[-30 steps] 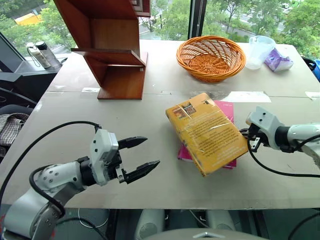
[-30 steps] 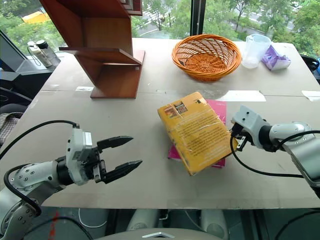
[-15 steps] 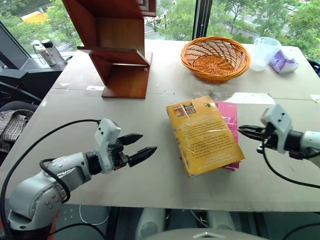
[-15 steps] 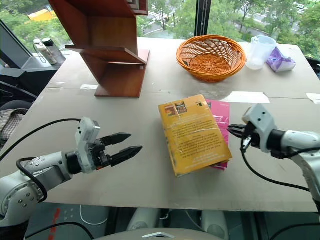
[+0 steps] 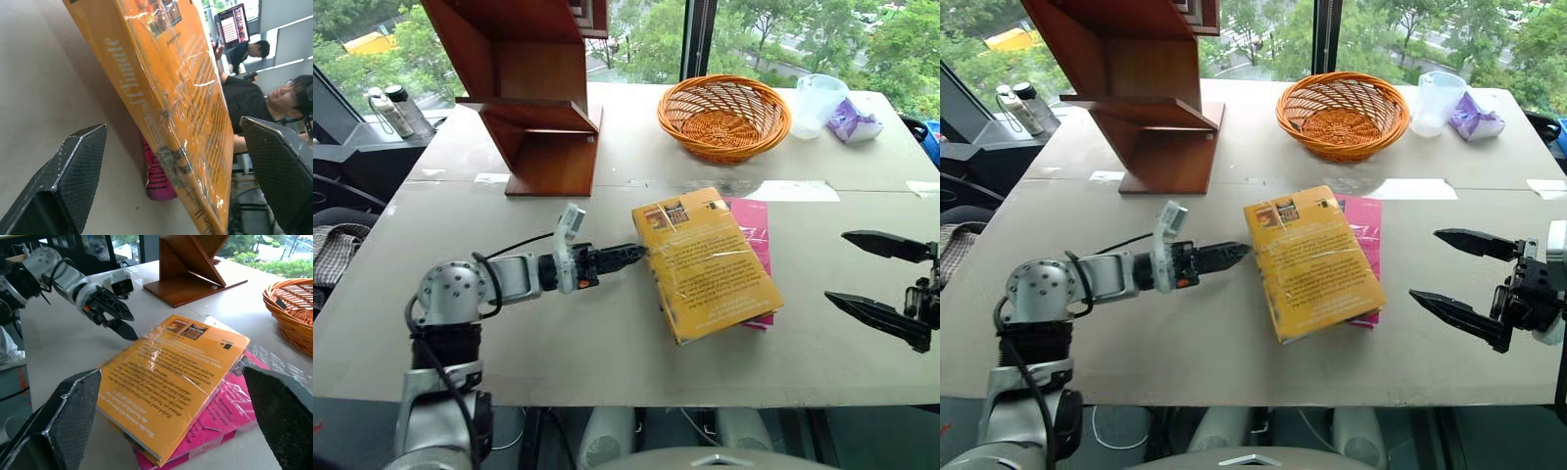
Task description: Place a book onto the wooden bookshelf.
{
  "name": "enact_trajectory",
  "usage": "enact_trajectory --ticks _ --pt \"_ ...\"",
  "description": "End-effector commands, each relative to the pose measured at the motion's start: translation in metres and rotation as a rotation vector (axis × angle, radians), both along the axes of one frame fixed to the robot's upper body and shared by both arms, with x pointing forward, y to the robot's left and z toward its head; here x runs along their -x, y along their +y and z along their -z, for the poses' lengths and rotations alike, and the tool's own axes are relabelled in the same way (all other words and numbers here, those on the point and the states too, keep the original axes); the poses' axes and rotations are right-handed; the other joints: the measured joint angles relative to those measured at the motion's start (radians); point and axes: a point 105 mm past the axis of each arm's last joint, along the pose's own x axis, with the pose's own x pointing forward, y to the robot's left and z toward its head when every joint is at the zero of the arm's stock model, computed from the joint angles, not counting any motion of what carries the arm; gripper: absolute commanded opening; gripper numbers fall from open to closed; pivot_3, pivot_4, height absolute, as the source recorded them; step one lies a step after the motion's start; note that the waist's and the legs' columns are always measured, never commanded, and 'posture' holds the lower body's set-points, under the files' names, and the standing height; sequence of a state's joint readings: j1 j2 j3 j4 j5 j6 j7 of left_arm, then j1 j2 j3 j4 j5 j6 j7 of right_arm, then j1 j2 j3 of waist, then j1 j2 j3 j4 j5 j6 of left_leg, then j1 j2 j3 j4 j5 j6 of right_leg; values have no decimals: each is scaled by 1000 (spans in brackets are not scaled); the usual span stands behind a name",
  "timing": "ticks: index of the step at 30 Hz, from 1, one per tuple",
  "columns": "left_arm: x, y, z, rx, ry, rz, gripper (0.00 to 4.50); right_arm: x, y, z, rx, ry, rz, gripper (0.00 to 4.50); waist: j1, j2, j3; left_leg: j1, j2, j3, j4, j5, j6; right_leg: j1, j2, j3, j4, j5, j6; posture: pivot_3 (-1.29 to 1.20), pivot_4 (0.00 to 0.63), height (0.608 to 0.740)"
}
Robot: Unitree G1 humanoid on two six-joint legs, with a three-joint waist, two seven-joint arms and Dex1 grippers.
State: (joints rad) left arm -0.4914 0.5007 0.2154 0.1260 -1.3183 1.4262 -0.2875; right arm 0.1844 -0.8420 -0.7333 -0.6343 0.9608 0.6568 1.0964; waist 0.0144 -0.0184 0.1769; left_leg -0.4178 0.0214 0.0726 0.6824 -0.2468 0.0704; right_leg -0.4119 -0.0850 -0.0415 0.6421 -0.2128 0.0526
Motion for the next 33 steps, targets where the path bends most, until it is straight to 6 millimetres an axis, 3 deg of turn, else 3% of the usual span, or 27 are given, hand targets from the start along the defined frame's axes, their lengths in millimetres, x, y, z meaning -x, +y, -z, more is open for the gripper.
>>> enact_trajectory --ticks 1,7,13,17,18,22,26,29,33 --pt "-7 -10 2 28 35 -4 4500 6 3 -12 7 -62 -11 4429 1 0 0 0 0 0 0 0 0 0 -1 0 0 0 0 0 150 733" --pt "-18 -44 4 142 71 10 4500 9 9 -5 22 -55 3 4429 7 -1 0 -2 -1 -1 0 0 0 0 -6 1 -1 0 0 0 150 733" --pt "-14 -50 4 187 80 44 2654 13 12 -1 14 -45 15 4500 2 -1 0 -2 -1 -1 0 0 0 -1 -7 2 -1 0 -1 0 150 733" --pt "-14 -35 -13 239 22 24 837 10 16 3 5 -41 17 4500 1 -1 0 -2 -1 -1 0 0 0 -1 -7 2 -1 0 -1 0 150 733" --pt "-13 -27 -22 245 -17 16 579 8 16 3 -3 -45 15 4500 -1 -1 0 -2 -1 -1 0 0 0 -1 -8 2 -1 0 -1 0 150 733" --pt "-6 8 -62 201 -179 -5 529 -4 15 6 -16 -58 3 4500 -5 -1 0 -3 0 -1 -1 0 0 -3 -7 2 -1 0 -1 0 150 733" --pt "2 30 -131 86 -448 -5 529 -26 15 4 -46 -99 -1 4500 4 -2 1 -5 0 -2 -1 0 0 -5 -8 1 -1 0 -1 0 150 733" --pt "9 25 -180 -77 -683 2 529 -42 5 -5 -76 -145 32 4500 10 -3 1 -13 -2 -5 2 1 -1 -9 -9 -2 -2 1 -1 0 150 733" --pt "20 -4 -244 -404 -1152 1 529 -66 -12 -10 -103 -191 78 4500 15 -3 2 -15 -6 -3 1 3 -5 -8 -6 -3 -6 1 -1 0 150 733"
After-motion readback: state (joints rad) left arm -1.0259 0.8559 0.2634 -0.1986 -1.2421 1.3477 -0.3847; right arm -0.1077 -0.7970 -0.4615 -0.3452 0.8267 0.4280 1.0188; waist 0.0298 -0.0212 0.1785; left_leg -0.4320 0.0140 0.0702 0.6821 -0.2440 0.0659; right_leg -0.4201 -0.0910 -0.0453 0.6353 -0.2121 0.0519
